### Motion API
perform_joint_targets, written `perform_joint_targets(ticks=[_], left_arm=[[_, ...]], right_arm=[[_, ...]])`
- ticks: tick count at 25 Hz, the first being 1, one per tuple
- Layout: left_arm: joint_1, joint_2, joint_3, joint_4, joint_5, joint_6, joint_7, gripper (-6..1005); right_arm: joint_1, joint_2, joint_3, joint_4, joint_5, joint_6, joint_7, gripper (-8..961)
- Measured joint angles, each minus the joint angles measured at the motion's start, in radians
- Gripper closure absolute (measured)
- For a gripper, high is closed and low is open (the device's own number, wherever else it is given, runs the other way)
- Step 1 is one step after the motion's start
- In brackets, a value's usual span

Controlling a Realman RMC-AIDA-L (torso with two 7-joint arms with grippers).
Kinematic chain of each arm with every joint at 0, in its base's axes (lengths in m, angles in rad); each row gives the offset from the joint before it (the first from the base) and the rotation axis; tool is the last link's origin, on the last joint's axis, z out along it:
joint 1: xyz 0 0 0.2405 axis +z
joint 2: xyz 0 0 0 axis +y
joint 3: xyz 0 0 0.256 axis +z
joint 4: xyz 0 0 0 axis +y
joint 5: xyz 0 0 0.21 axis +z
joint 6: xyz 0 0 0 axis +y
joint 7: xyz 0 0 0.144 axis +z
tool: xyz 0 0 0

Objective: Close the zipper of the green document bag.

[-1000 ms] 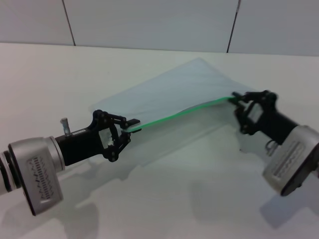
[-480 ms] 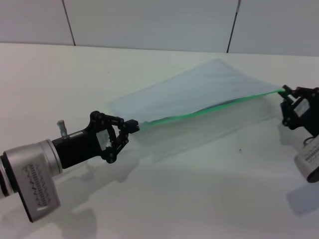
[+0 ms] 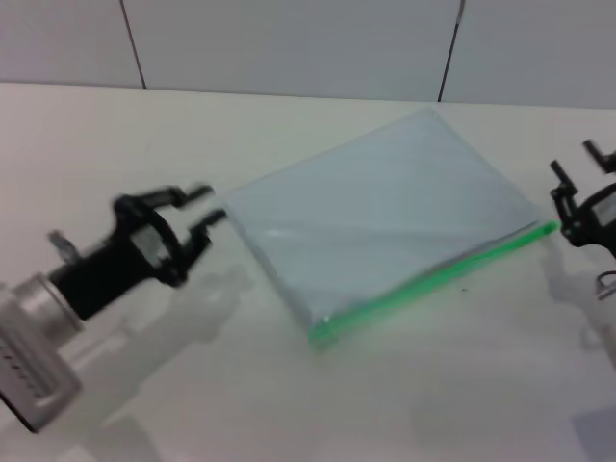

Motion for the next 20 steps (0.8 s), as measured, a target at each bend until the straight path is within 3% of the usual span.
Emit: perform_joint_targets(ticks=[5,11,15,20], left_arm=[[0.053,-0.002,0.0,0.036,-0.214,0.07,-0.02,749],[0.086,-0.003,0.0,0.087,-0.504,0.128,-0.113,499],[0.09,-0.004,0.001,0.089,-0.625,0.177,-0.288,492],[0.108,-0.003,0.001,0.082,-0.701,0.22,-0.463,491]], right_arm=[[-0.077,0.001,0.0,0.033,0.0,-0.246,0.104,600],[-0.096,0.001,0.018,0.034,0.075,-0.315,0.271,312],[-0.099,0.001,0.012,0.029,0.183,-0.317,0.387,150],[-0.112,0.0,0.015,0.023,0.236,-0.332,0.494,89]])
